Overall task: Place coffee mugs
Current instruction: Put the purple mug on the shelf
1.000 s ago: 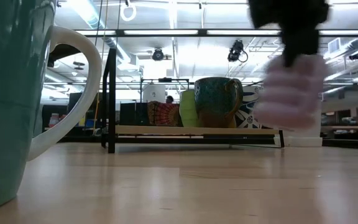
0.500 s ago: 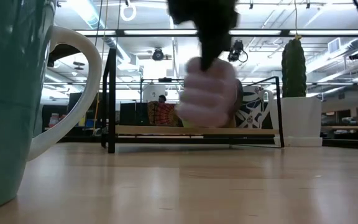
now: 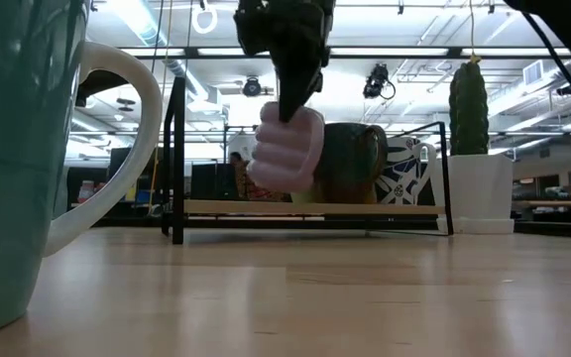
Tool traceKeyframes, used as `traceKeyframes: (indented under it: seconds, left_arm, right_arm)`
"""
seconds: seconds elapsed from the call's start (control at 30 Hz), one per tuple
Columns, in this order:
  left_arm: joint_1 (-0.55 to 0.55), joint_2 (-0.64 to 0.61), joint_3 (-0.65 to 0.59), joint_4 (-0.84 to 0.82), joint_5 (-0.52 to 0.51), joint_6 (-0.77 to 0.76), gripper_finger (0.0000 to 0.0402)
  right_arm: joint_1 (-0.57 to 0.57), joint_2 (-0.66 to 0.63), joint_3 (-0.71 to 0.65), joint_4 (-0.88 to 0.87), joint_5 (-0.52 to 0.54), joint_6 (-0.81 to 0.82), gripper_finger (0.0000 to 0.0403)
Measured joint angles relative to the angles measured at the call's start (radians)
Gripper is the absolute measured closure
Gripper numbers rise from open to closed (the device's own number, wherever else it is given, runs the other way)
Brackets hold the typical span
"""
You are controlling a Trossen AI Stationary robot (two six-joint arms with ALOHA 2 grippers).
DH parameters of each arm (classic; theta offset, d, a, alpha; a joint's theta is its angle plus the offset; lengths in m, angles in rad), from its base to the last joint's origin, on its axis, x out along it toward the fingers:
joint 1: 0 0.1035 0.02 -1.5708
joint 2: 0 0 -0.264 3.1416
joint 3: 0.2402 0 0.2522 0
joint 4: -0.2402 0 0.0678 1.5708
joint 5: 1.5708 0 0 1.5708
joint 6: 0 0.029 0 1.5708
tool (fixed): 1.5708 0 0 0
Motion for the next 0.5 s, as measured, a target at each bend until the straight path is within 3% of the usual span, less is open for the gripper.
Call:
traceKeyframes:
  seconds: [0.5]
  left_arm:
    - [0.000, 0.000, 0.000, 0.004, 0.000, -0.001, 0.0333]
  right_arm:
    - [-0.040, -0.002, -0.022, 0.019, -0.022, -0.096, 0.0362]
